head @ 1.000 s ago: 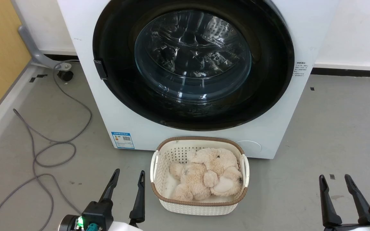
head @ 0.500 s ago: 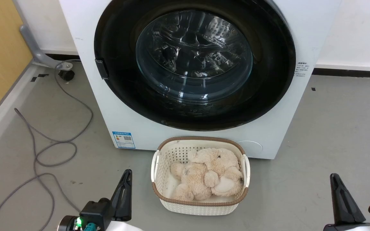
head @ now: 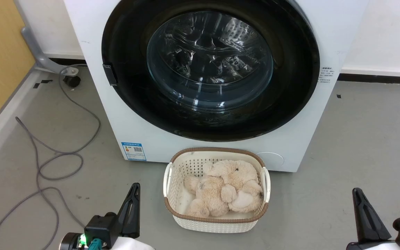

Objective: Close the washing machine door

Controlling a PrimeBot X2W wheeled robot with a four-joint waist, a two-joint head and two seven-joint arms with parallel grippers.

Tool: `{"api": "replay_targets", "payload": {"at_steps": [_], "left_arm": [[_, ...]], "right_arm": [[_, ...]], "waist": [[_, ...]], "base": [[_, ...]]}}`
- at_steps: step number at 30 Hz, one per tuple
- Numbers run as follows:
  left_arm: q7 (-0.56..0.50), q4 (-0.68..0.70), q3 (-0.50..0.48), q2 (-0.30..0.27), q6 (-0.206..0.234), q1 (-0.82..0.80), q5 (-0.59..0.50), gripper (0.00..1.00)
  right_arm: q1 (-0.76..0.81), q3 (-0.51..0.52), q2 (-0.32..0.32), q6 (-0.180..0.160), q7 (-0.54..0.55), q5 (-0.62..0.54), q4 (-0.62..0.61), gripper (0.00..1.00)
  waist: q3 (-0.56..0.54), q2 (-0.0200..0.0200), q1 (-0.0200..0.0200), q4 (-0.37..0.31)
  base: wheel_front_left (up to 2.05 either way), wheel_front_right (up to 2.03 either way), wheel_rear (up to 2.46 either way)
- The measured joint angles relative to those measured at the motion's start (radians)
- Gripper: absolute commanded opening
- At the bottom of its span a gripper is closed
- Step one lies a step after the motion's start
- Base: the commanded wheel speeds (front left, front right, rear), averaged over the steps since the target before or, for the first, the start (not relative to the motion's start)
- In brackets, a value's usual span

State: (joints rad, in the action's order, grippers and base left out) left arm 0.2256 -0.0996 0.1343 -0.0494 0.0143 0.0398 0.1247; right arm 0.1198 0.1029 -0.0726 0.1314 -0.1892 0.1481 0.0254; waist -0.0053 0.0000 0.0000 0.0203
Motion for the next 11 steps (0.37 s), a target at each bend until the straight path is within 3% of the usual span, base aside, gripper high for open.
{"api": "replay_targets", "payload": {"at_steps": [11], "left_arm": [[-0.023, 0.009, -0.015, 0.0, 0.0, 0.0, -0.01, 0.0]], "right_arm": [[-0.007, -0.011, 0.0, 0.0, 0.021, -0.016, 0.0, 0.0]], "waist": [[0.001, 0.0, 0.0, -0.002]], "base": [[0.0, 0.0, 0.0]]}}
